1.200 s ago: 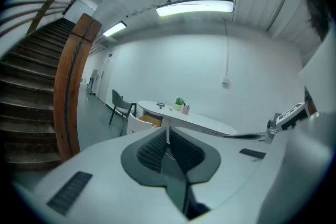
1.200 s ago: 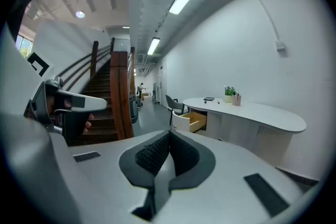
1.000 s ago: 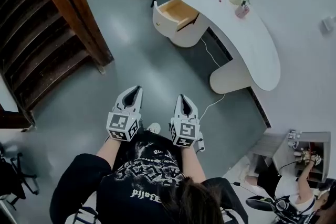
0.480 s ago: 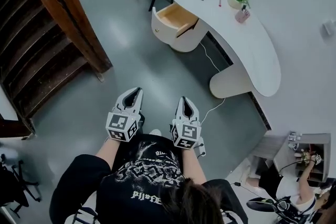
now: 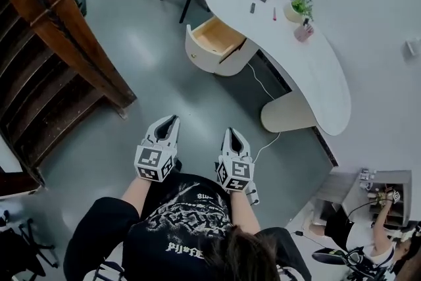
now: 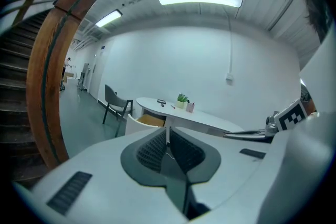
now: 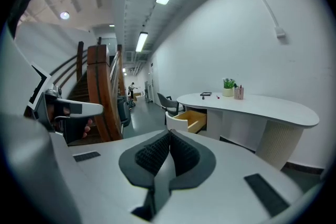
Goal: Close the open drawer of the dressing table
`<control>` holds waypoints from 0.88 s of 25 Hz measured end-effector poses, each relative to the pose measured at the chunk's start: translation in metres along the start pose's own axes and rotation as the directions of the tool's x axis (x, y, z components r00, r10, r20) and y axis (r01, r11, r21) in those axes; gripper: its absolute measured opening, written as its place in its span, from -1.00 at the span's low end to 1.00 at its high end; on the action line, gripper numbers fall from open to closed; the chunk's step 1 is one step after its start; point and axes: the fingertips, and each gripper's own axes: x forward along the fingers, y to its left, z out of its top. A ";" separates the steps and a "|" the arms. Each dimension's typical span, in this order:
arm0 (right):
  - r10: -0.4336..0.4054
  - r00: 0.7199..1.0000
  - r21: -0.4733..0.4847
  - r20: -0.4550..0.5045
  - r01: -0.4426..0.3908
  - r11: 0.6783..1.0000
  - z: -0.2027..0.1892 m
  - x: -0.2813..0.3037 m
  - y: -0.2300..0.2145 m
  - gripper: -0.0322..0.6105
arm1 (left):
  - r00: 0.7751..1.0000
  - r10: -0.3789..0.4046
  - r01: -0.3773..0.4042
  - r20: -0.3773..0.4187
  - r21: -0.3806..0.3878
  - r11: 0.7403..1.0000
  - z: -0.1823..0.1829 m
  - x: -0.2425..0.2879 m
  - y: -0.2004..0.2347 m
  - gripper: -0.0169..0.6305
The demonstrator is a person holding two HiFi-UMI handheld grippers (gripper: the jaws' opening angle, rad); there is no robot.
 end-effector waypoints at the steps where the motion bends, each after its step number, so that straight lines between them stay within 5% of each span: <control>1: 0.000 1.000 -0.002 -0.002 0.000 1.000 0.002 0.008 0.002 -0.82 | 1.000 -0.003 0.003 -0.004 -0.002 1.000 0.001 0.005 0.007 -0.84; 22: -0.077 0.996 0.062 -0.038 0.079 0.995 0.021 0.116 0.040 -0.82 | 0.985 -0.155 0.157 -0.078 0.028 0.987 0.026 0.090 0.100 -0.84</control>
